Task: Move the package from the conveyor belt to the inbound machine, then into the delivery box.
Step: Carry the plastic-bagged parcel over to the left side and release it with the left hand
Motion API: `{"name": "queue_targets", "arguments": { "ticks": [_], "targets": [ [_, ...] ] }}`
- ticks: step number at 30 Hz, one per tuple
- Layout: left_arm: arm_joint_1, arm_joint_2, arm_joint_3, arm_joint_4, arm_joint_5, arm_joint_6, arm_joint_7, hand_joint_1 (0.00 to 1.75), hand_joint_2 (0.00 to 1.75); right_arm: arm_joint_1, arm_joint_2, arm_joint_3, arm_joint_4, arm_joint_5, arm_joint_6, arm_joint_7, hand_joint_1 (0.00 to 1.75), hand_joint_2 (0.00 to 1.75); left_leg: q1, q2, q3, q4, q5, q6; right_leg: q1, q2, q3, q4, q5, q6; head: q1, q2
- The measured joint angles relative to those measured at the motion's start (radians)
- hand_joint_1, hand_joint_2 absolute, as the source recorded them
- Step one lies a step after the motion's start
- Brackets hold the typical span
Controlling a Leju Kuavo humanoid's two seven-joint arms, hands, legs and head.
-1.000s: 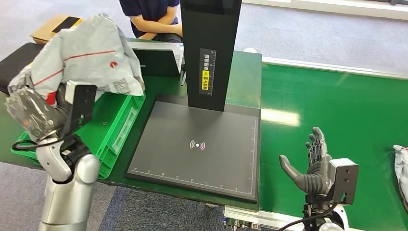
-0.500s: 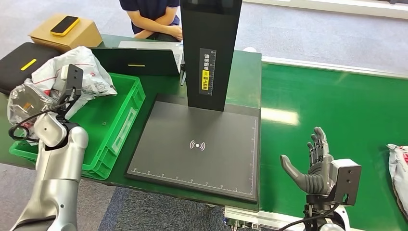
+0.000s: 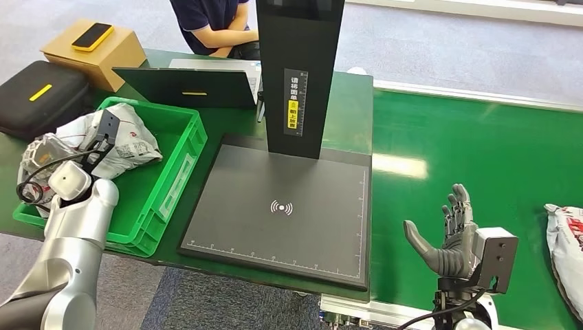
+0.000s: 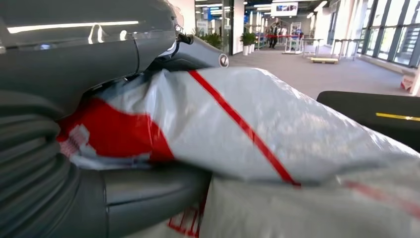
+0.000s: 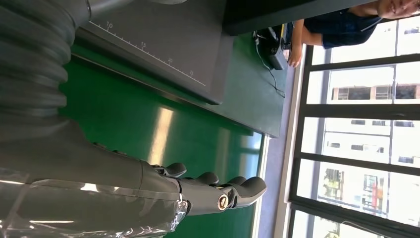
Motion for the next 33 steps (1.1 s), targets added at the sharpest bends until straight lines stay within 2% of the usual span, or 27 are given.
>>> {"name": "queue_targets", "arguments": {
  "ticks": [3, 5, 7, 10, 15, 23, 27, 31, 33],
  "targets": [
    [-0.002, 0.001, 0.016, 0.015, 0.044, 0.042, -0.033, 0.0, 0.0, 0.0, 0.0, 0.0, 0.004, 0.0, -0.002, 0.001, 0.0, 1.75, 0.0, 0.0, 0.0, 0.0, 0.0, 0.0, 0.0, 0.0, 0.0, 0.0, 0.0, 0.0, 0.0, 0.0],
    [0.001, -0.001, 0.038, 0.019, 0.103, 0.073, -0.091, 0.0, 0.0, 0.0, 0.0, 0.0, 0.006, 0.0, -0.004, 0.002, 0.0, 1.75, 0.0, 0.0, 0.0, 0.0, 0.0, 0.0, 0.0, 0.0, 0.0, 0.0, 0.0, 0.0, 0.0, 0.0],
    [0.018, -0.01, 0.066, 0.007, 0.202, 0.106, -0.191, 0.0, 0.0, 0.002, 0.0, 0.0, 0.007, 0.0, -0.005, 0.003, 0.0, 1.75, 0.0, 0.0, 0.001, 0.0, 0.0, 0.0, 0.0, 0.0, 0.0, 0.0, 0.0, 0.0, 0.0, 0.0],
    [0.084, -0.042, 0.099, -0.073, 0.37, 0.154, -0.318, 0.0, 0.0, 0.007, 0.001, 0.0, 0.006, 0.0, -0.005, 0.003, 0.0, 1.75, 0.0, 0.0, 0.001, 0.0, 0.0, 0.0, -0.001, 0.0, 0.0, 0.0, 0.0, 0.0, 0.0, 0.0],
    [0.181, -0.078, 0.099, -0.217, 0.446, 0.152, -0.321, 0.0, 0.0, 0.012, 0.002, 0.0, 0.006, 0.0, -0.006, 0.004, 0.0, 1.75, 0.0, 0.001, 0.0, 0.0, 0.0, 0.0, -0.001, 0.001, 0.0, -0.001, 0.0, 0.0, 0.0, 0.0],
    [0.218, -0.09, 0.099, -0.295, 0.453, 0.147, -0.316, 0.0, 0.0, 0.013, 0.003, 0.0, 0.006, 0.0, -0.006, 0.004, 0.0, 1.75, 0.0, 0.001, 0.001, 0.0, 0.0, 0.0, 0.0, 0.001, 0.0, 0.0, 0.0, 0.0, 0.0, 0.0],
    [0.239, -0.1, 0.095, -0.329, 0.553, 0.147, -0.372, 0.0, 0.0, 0.014, 0.003, 0.0, 0.006, 0.0, -0.01, 0.003, 0.0, 1.75, 0.0, 0.001, 0.001, 0.0, 0.0, 0.0, 0.0, 0.001, 0.0, 0.0, 0.0, 0.0, 0.0, 0.0],
    [0.333, -0.136, 0.054, -0.493, 0.764, 0.156, -0.487, 0.0, 1.75, 0.024, 0.003, 0.0, -0.003, -0.002, -0.017, -0.01, 0.0, 1.75, 0.0, 0.001, 0.0, 0.0, -0.001, 0.0, -0.001, 0.002, 0.0, -0.001, 0.0, 0.0, 0.0, 0.0],
    [0.4, -0.163, 0.025, -0.62, 0.885, 0.172, -0.568, 0.0, 1.75, 0.029, 0.003, 0.0, -0.011, -0.004, -0.013, -0.018, 0.0, 1.75, 0.0, 0.001, 0.0, 0.0, -0.002, 0.0, -0.001, 0.002, 0.0, -0.002, 0.0, 0.0, 0.0, 0.0]
  ]
}}
